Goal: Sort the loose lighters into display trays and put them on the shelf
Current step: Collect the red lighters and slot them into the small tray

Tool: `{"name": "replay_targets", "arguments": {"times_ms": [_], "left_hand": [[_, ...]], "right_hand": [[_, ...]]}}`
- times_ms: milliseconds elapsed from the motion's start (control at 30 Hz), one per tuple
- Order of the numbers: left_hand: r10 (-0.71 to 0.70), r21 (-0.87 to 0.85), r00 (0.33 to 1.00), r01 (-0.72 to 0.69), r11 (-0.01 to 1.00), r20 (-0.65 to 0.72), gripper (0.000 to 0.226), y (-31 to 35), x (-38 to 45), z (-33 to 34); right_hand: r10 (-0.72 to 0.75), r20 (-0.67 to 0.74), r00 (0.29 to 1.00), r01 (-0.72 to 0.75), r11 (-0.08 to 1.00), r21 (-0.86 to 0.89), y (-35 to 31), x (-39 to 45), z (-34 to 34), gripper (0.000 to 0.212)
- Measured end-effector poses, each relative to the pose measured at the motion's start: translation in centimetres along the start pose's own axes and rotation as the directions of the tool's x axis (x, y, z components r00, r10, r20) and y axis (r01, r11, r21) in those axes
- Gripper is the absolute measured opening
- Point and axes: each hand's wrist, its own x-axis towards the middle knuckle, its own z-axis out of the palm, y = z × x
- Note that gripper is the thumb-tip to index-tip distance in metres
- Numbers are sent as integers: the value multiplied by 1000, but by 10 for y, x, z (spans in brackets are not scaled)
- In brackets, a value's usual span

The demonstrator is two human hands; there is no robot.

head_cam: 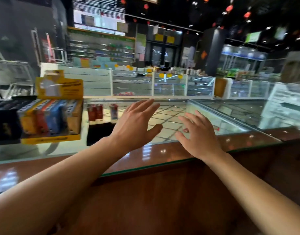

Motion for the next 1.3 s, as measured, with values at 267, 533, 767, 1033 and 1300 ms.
{"name": "replay_targets", "arguments": {"times_ms": [267,533,767,1033,1300], "left_hand": [[91,-41,977,-85,996,192,67,72,57,65],[93,-87,928,-66,994,362,64,101,112,129],[83,-35,832,-77,996,549,84,95,143,175],[207,-141,828,-156,978,521,43,83,125,159],[187,-174,835,-111,978,517,52,55,91,116]], "right_hand": [[212,62,975,-207,976,-73,93,-41,-25,74],[245,68,967,-243,970,-25,129,-48,-24,65],[237,83,968,-237,971,-5,138,-43,-15,62],[195,53,979,-196,981,12,131,-41,-9,67],[122,-3,992,-122,992,43,109,-35,-10,58]]}}
